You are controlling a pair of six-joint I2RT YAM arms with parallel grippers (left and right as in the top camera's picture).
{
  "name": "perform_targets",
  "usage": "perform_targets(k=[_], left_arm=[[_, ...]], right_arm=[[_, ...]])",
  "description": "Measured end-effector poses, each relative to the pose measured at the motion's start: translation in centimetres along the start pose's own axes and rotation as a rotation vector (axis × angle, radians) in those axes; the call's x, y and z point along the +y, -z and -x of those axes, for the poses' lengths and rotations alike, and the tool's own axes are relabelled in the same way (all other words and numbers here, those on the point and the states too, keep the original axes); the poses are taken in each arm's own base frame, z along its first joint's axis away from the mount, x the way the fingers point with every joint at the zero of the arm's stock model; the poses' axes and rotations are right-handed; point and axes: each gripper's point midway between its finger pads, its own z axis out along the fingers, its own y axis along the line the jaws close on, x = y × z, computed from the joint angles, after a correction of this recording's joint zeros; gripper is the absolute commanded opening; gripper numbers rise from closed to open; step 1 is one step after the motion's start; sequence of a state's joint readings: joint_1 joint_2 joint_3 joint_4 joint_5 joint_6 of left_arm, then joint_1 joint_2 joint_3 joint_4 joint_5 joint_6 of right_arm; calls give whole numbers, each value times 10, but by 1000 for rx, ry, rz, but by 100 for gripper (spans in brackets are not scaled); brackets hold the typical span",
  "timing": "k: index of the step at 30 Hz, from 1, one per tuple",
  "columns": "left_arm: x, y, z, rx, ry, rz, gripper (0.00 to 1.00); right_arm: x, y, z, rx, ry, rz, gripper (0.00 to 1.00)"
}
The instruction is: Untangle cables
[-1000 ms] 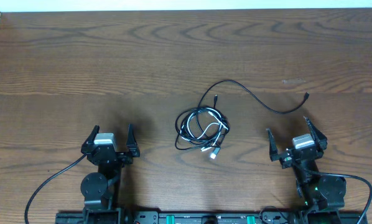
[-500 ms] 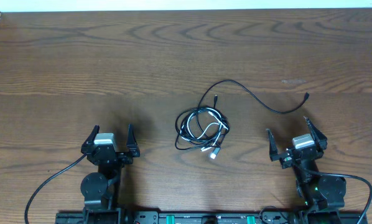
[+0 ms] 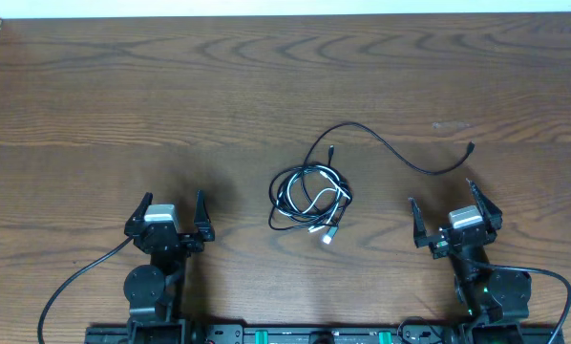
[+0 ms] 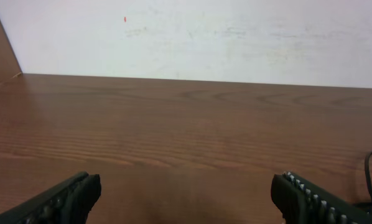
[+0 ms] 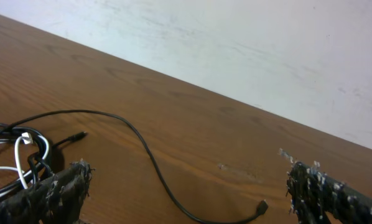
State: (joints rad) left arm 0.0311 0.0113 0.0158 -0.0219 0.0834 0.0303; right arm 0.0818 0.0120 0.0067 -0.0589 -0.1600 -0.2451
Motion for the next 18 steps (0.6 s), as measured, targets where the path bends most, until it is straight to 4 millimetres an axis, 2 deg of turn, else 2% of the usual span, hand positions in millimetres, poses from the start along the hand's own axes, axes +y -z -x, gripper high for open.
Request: perform_targets(k=[18], left_arm=[[0,0,0,3,0,0,93]], right_arm=[[2,0,2,-10,-39,15,99]])
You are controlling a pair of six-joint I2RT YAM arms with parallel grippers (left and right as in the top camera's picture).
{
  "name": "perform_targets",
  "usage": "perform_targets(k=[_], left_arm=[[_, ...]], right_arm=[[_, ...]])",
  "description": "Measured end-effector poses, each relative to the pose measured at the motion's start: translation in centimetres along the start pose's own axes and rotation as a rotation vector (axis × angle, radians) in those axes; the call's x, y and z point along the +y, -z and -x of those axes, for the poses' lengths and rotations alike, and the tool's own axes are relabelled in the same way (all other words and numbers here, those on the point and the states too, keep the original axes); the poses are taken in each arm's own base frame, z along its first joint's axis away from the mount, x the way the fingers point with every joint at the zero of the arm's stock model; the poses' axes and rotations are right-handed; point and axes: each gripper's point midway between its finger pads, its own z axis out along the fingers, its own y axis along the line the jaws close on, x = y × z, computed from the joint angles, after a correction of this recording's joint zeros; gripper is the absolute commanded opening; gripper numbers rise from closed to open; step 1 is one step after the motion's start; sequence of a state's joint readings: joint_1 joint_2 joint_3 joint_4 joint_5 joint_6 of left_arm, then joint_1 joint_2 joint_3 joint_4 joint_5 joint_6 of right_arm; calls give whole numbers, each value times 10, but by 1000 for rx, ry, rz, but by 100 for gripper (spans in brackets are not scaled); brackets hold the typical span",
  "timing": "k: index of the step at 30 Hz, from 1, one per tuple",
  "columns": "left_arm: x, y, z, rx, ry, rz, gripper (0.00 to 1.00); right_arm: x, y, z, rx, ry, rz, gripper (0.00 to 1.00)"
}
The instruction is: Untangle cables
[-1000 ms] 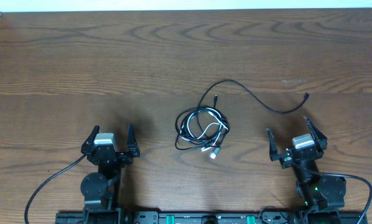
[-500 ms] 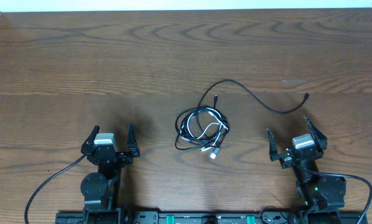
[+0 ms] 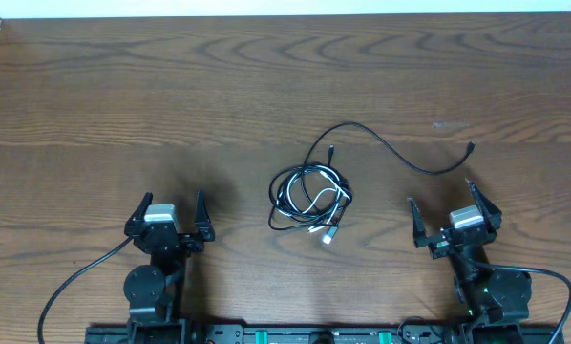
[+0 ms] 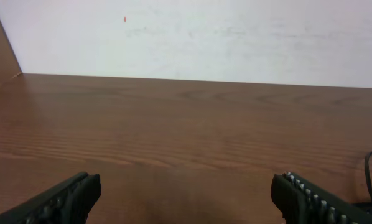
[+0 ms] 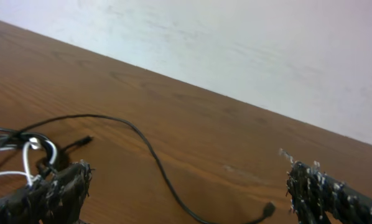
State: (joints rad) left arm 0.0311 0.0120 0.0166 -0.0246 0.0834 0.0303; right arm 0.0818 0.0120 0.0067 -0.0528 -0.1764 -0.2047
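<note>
A tangle of black and white cables (image 3: 309, 196) lies coiled on the wooden table (image 3: 171, 96), a little right of centre. One long black cable (image 3: 400, 158) arcs out of it to the right and ends in a plug (image 3: 471, 148). In the right wrist view that same black cable (image 5: 155, 162) runs between the fingers, with the coil (image 5: 24, 155) at the left edge. My left gripper (image 3: 171, 215) stands open near the front left, nothing between its fingers (image 4: 68, 199). My right gripper (image 3: 454, 215) stands open at the front right, just short of the plug (image 5: 269, 210).
A white wall (image 4: 192, 37) rises behind the table's far edge. A wooden panel stands at the far left corner. Each arm's own black lead (image 3: 75, 282) trails along the front edge.
The right wrist view has shifted slightly, so the cable and coil sit a little differently in it. The left gripper and the cables on the table have not moved.
</note>
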Motion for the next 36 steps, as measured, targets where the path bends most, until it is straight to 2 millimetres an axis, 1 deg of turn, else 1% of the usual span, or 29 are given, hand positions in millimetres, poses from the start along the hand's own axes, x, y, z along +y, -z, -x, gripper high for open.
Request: perform_targets(k=[3,7,9,10,12,14,18,20,22,25,27,29,32,36], left_arm=[[0,-1,-6,45,1,1,93],[-3,-3,-27,176,7,-15,93],[-4,-3,-29,248,11,-22,93],[-5,-3,-26,278,13,-26,93],[-7,-3,-11,329,17,-33,93],[-9,-4,8,362,19,-36,93],[-10,-9,49,395,21,-36,93],[-13,-12,67,403,24,-46,93],[-16,-16,84,407,27,-62,93],[-24,-22,108,425,37,-101,93],[-28,-26,120,449,45,-126,93],[-32,-30,128,482,52,-143,93],[-37,-36,136,540,68,-171,92],[-45,-45,141,605,88,-211,93]], right_arm=[[1,0,0,0,-41,8,99],[2,0,0,3,-70,12,99],[2,1,0,14,-78,16,99],[2,1,1,22,-82,18,99],[2,2,5,44,-92,22,99],[1,3,11,69,-98,25,99],[-5,3,37,97,-101,30,99],[-8,1,49,116,-98,34,99],[-10,-4,57,156,-98,43,99],[-13,-13,64,231,-106,57,99],[-15,-21,70,288,-117,70,99],[-17,-30,78,339,-127,88,99],[-17,-41,87,426,-147,127,99],[-16,-54,96,546,-179,179,99]])
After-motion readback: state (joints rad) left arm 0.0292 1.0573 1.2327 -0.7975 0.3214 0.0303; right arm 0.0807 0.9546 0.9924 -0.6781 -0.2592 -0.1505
